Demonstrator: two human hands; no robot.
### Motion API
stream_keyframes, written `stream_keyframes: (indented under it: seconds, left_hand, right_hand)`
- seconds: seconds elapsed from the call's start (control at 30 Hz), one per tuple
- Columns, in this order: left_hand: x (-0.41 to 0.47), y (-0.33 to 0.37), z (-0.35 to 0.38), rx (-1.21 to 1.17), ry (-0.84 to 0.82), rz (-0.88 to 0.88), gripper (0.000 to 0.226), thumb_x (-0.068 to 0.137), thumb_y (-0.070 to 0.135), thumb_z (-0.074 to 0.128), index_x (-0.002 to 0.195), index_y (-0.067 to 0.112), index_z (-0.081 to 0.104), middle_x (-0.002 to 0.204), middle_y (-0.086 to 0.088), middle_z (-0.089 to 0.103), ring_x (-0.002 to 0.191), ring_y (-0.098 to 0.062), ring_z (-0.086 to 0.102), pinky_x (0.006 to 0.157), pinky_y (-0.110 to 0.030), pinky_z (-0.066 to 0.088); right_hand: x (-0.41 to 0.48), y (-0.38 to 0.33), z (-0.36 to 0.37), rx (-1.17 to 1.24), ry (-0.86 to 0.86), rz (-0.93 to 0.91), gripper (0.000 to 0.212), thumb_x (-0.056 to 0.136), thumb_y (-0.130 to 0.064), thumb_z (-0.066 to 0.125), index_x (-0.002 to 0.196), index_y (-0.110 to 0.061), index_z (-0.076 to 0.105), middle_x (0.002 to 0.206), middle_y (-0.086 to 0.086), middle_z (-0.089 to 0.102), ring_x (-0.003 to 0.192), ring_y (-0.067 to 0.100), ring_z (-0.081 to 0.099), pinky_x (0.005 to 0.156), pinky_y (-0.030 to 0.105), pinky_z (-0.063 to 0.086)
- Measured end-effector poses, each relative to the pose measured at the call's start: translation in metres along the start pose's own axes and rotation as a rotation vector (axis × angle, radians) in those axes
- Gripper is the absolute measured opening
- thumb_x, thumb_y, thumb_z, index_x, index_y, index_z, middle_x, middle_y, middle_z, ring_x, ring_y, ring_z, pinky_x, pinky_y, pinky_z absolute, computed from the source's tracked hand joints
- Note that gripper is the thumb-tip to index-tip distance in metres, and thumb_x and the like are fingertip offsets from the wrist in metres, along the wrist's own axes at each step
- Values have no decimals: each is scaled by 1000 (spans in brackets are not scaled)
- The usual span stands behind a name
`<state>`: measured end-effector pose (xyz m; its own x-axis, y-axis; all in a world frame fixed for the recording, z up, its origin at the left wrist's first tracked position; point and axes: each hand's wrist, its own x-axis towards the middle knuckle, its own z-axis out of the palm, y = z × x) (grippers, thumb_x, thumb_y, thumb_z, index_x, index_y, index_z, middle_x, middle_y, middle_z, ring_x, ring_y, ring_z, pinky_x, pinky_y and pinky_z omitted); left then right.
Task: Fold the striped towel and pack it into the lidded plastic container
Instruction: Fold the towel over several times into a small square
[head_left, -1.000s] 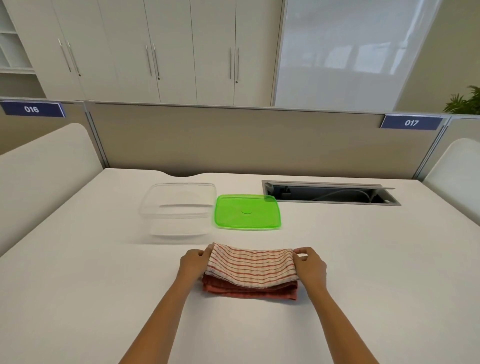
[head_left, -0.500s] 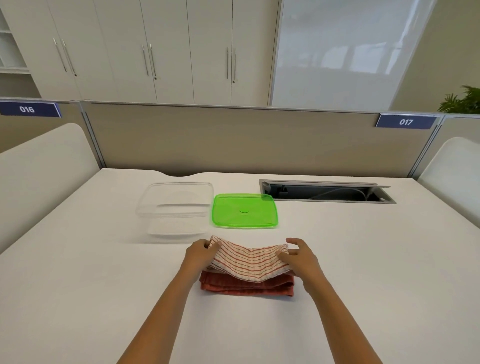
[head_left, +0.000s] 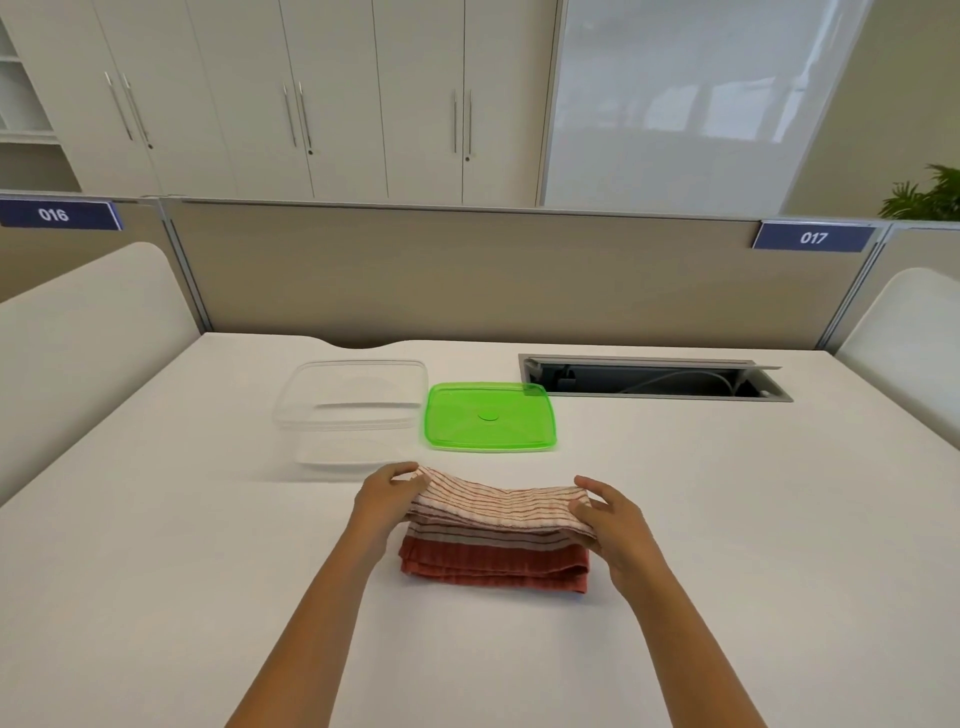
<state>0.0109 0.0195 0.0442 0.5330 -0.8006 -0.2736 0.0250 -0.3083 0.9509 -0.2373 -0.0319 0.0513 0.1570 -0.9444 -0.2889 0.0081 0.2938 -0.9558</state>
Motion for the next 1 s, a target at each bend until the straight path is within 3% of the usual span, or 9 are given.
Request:
stream_keyframes:
  seconds: [0.07, 0.17, 0.27, 0.47, 0.6, 0.7, 0.73, 0.83, 1.0]
  left_hand:
    - [-7, -5, -2, 35, 10, 46, 30, 84, 14, 63, 113, 15, 62, 98, -13, 66, 85, -25, 61, 83, -42, 54]
    - [-23, -23, 1, 181, 85, 157, 30, 85, 15, 60, 115, 19, 61, 100, -11, 67, 84, -24, 61, 78, -34, 51]
    - [-33, -43, 11, 324, 166, 297, 36, 87, 4, 53, 122, 11, 56, 109, -15, 66, 88, -25, 60, 79, -27, 45]
    - [-43, -55, 22, 842, 274, 580, 62, 77, -9, 51, 133, 16, 49, 140, -9, 47, 127, -27, 46, 101, -40, 40]
    - [-41, -47, 32, 1064, 219, 804, 70, 57, -15, 62, 120, 17, 62, 134, -9, 57, 122, -26, 56, 100, -43, 44]
    - [-34, -36, 52, 1102, 60, 756, 54, 88, 5, 39, 139, 23, 39, 152, 0, 33, 142, -16, 26, 118, -36, 13]
    - [-30, -35, 59, 1119, 32, 742, 50, 93, 12, 31, 141, 24, 33, 155, 2, 27, 144, -13, 19, 119, -33, 8]
    - [-20, -43, 70, 1209, -13, 653, 46, 99, 25, 20, 145, 22, 25, 157, -1, 21, 145, -14, 14, 119, -34, 5]
    - [-14, -64, 57, 1266, 83, 532, 52, 98, 33, 15, 148, 17, 11, 159, -3, 13, 147, -15, 6, 118, -36, -7]
  right_hand:
    - [-5, 8, -2, -193, 72, -84, 35, 88, -2, 56, 121, -13, 59, 110, 15, 65, 93, 26, 63, 80, 35, 54]
    - [-13, 27, -1, -477, 170, -234, 36, 86, -3, 55, 119, -16, 62, 114, 10, 67, 89, 21, 60, 84, 28, 47]
    - [-18, 50, 6, -710, 208, -341, 37, 88, 0, 51, 123, -11, 60, 125, 11, 60, 110, 24, 55, 97, 29, 41]
    - [-20, 71, 11, -1231, 267, -466, 52, 90, -3, 39, 137, -24, 43, 155, 2, 24, 133, 24, 32, 106, 35, 32]
    - [-17, 62, 19, -1313, 160, -531, 58, 85, 2, 39, 139, -18, 40, 156, 6, 23, 143, 22, 24, 114, 37, 23]
    - [-13, 51, 38, -1304, 179, -695, 51, 73, 0, 64, 123, -7, 59, 140, 13, 51, 127, 29, 51, 102, 40, 44]
    - [-12, 48, 45, -1319, 147, -715, 49, 81, -7, 62, 129, -7, 54, 144, 13, 46, 132, 27, 46, 106, 39, 40]
    - [0, 58, 54, -1339, -68, -539, 51, 101, -28, 21, 150, -14, 11, 160, 2, 3, 148, 16, 3, 119, 33, 6]
    - [9, 74, 35, -1426, -2, -383, 56, 100, -38, 15, 150, -17, -1, 160, 1, -4, 148, 14, -4, 119, 33, -3]
